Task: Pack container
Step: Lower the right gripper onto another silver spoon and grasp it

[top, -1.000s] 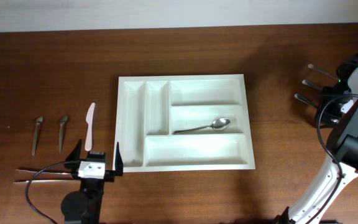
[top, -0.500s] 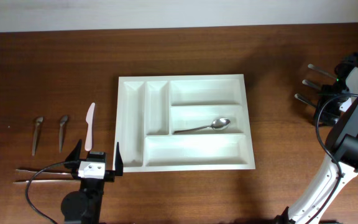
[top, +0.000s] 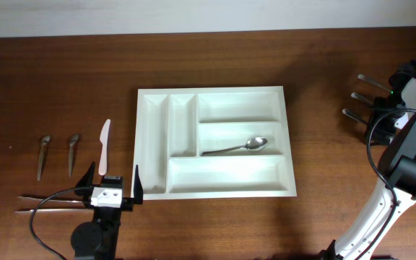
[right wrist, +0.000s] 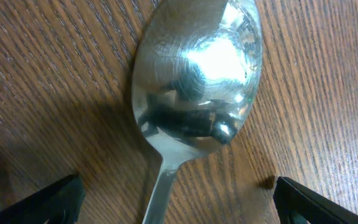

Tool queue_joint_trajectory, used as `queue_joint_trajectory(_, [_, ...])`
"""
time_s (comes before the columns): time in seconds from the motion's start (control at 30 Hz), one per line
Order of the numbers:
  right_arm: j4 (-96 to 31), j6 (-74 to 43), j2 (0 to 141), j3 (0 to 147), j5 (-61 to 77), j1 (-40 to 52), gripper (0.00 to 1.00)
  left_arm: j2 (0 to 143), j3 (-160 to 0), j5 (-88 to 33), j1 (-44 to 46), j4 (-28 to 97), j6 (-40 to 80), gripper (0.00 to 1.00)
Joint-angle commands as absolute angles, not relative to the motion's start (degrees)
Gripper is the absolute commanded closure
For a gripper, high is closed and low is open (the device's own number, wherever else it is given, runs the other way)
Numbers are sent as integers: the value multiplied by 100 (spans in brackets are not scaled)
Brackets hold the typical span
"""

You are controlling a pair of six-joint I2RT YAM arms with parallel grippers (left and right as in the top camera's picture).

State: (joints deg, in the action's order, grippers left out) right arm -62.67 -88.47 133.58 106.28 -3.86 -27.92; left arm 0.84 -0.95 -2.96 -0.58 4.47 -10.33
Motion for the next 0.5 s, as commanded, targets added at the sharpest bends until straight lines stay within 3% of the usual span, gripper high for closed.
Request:
queue_joint_trajectory(0.0, [-6292,-8899,13539,10486,-519,-2731,1,45,-47,-257,-91,432,-1127,1])
queue_joint_trajectory(0.1, [-6270,-8903,13539,10350,-519,-2733,1,45,-47,-257,-91,432,-1127,1])
queue_joint_trajectory(0.23, [-6182,-8903,13539,10182,-519,-2733,28,45,-47,-257,-91,432,-1127,1])
queue_joint_trajectory(0.47, [-6158,-8899,13539,10173,-491,-2733,41,45,-47,-257,-93,432,-1127,1])
